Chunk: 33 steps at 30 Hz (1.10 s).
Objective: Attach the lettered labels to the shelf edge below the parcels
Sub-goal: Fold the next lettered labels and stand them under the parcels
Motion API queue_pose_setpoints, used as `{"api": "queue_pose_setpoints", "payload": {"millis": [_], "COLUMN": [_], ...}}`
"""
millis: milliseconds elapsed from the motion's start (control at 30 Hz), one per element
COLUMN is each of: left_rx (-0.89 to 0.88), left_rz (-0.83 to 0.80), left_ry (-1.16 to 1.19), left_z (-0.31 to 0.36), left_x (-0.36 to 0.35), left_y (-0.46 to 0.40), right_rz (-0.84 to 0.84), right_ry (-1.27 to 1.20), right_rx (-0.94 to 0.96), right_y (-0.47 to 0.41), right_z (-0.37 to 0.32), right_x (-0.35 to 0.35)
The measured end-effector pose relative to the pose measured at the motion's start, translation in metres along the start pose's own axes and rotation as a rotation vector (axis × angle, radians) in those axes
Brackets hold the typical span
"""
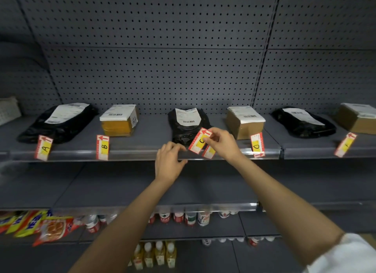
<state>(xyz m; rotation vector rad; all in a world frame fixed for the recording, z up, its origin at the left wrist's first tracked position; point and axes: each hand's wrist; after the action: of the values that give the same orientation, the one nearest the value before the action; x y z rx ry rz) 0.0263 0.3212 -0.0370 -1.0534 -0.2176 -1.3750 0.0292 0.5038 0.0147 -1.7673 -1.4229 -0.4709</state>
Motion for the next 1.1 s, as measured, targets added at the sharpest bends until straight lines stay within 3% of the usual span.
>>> {"api": "queue_pose_setpoints", "payload": {"millis": [233, 500, 667, 867, 1100], "left_rx": [-0.100, -0.175, -0.140, -0.099, -0.054], "left_rz": [-0.016, 0.036, 0.039, 0.049, 0.082], "left_ry": [-0.168, -0.206, -0.145, -0.076, -0.004], "left_z": [-0.003, -0.015, -0.013, -0.014, -0.005], "left_x": [-0.009, -0.018, -0.018, -0.013, -0.009], "left_y": [-0.008, -0.009, -0.005, -0.004, 0.004], "right_rz": [0.014, 0.043, 0.095, 0.039, 0.100], "right_ry": [0.037, 0.086, 0.290, 0.484, 0.331], "right_rx": [0.003, 0.047, 0.093, 0.264, 0.140], "right_y": [-0.007, -0.016, -0.020, -0.013, -0.005], "right_z": [0.001, 0.009, 0.020, 0.004, 0.010], "right_x": [-0.006, -0.013, -0.024, -0.034, -0.013]}}
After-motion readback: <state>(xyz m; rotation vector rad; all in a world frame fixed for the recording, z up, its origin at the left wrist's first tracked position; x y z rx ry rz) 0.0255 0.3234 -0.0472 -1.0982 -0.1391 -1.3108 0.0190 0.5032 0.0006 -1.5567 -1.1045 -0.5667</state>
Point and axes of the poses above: each hand's wrist, its own y-axis away from the middle knuckle, its own x-axis out of the back of the hand, z = x × y, and after that the axes turned 9 degrees about y, right-handed
